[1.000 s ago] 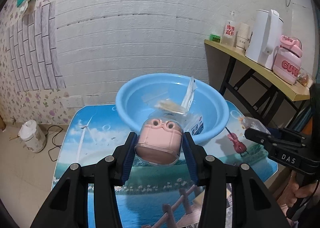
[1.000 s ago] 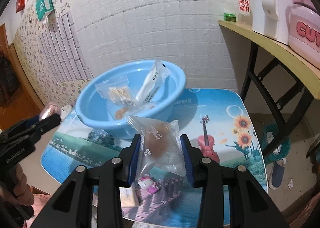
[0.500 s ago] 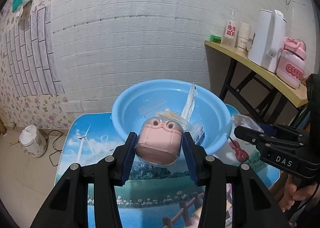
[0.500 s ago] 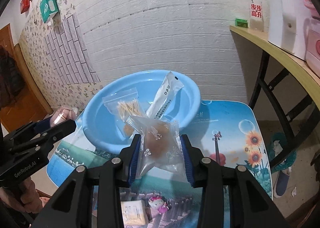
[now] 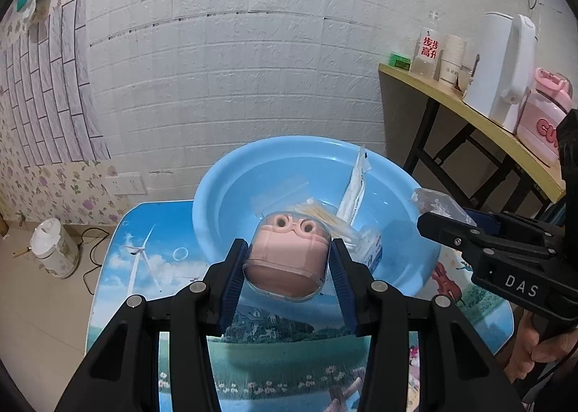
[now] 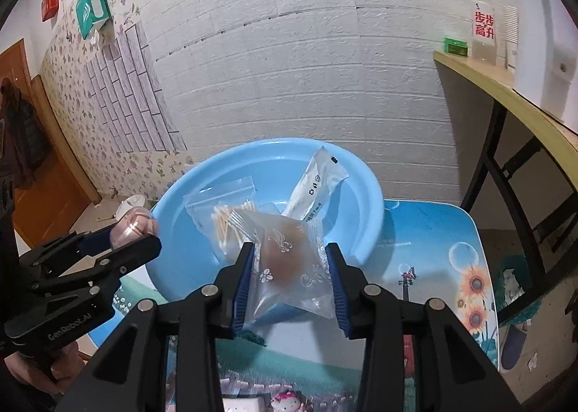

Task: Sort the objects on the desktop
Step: 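Open both grippers to drop the clear bag and pink toy into the basin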

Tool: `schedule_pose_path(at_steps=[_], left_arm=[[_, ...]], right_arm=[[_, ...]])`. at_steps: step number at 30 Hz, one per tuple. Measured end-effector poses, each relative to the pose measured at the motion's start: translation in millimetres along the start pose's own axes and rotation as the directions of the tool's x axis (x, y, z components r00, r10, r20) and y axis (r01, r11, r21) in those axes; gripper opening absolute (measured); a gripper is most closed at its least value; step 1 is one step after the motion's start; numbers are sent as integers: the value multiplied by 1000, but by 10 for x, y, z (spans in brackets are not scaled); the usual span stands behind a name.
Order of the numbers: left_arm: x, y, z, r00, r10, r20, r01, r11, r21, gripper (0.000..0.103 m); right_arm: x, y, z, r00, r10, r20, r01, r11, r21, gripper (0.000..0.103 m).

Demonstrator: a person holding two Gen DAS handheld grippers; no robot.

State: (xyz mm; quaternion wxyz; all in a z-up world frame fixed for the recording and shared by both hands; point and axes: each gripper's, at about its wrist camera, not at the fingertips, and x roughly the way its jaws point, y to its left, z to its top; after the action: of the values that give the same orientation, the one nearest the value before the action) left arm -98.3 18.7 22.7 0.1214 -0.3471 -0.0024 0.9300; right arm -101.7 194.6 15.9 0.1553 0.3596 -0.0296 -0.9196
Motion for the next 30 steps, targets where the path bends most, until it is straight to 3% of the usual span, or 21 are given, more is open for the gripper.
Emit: schedule_pose_path(at_steps=[25,27,30], left_arm=[[602,11,71,999,-31,-26,31,999,5,44],[604,7,64,999,-30,-24,31,999,10,48],[547,26,80,1000,-16,8,16,1000,13,69]], right_arm=[[546,-119,64,999,-18,-34,18,1000,14,40],[563,-121,62,999,-17,-35,18,1000,12,40],[567,-130,67,999,-13,-35,14,1000,15,40]])
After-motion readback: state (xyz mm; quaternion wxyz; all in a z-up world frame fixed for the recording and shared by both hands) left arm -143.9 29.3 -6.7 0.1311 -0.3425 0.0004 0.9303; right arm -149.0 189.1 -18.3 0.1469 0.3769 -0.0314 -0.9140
